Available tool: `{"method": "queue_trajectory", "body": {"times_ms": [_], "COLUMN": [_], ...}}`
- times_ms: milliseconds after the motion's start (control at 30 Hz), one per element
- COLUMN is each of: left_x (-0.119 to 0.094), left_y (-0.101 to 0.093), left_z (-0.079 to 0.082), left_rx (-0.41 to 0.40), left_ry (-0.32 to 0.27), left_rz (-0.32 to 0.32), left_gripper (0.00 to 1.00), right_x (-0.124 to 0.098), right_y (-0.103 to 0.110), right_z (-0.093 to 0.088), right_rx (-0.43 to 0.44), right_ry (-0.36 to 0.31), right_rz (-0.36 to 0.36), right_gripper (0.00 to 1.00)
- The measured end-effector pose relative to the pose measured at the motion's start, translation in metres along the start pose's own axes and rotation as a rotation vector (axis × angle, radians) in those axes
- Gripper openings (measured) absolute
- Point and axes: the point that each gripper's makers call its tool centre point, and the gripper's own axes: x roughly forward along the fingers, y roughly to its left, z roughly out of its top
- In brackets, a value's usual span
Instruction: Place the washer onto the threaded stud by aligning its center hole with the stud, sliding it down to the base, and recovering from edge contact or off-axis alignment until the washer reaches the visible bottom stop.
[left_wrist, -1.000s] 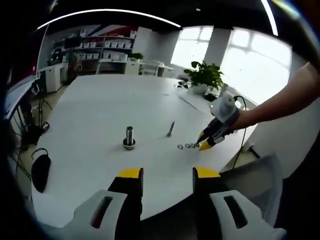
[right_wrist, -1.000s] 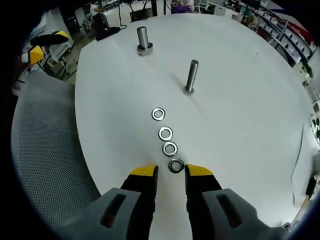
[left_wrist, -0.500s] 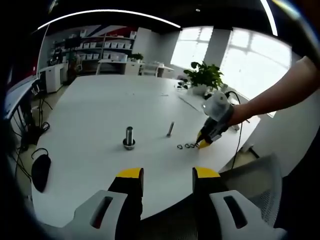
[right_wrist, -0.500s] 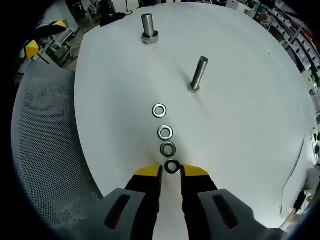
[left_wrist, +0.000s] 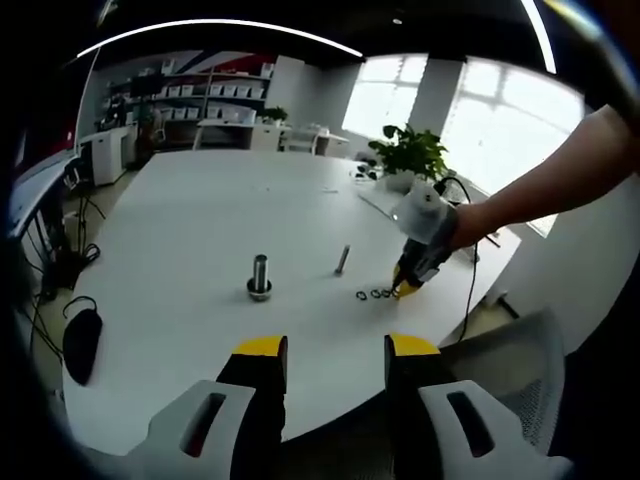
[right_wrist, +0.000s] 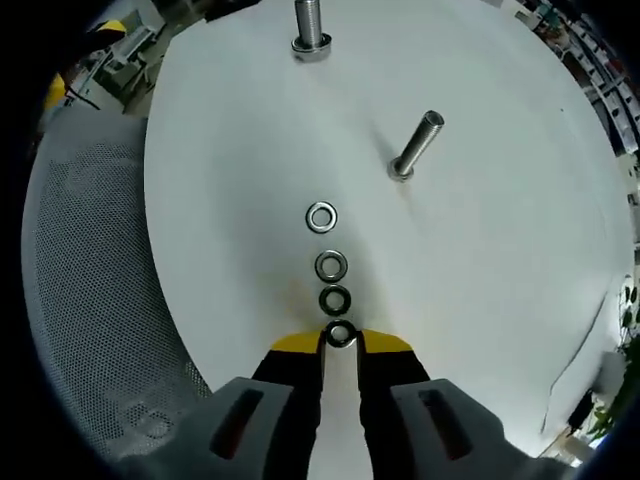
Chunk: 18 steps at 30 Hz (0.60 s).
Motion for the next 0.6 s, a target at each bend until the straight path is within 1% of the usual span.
{"method": "queue_trajectory", "body": {"times_ms": [200, 333, 400, 600], "left_x": [-0.0016, -0.0024, -0.0023, -0.0032], "left_y": [0.0007, 0.0019, 0.0021, 0.0034], "left_z": [-0.0018, -0.0025, -0.0029, -0.0001], "left_rx": [-0.006, -0.016, -0.016, -0.013], "left_ry": [0.003, -0.002, -0.002, -0.008], "left_rz": [-0.001, 0.003, 0.004, 0.004], "left_gripper": [0.37, 0.37, 0.37, 0.37], "right_x": [-0.0004, -0.0016, -0.0017, -0.0068], "right_y": [0.0004, -0.0002, -0.0011, -0.0005], "right_z": [-0.0004, 0.0001, 0.0006, 0.0012], "right_rx": [0.004, 0.051, 0.076, 0.094], "right_ry": [-0.053, -0.089, -0.095, -0.097], "right_rz": [-0.012, -0.010, -0.001, 0.007], "right_gripper": [0.13, 0.12, 0.12, 0.12]}}
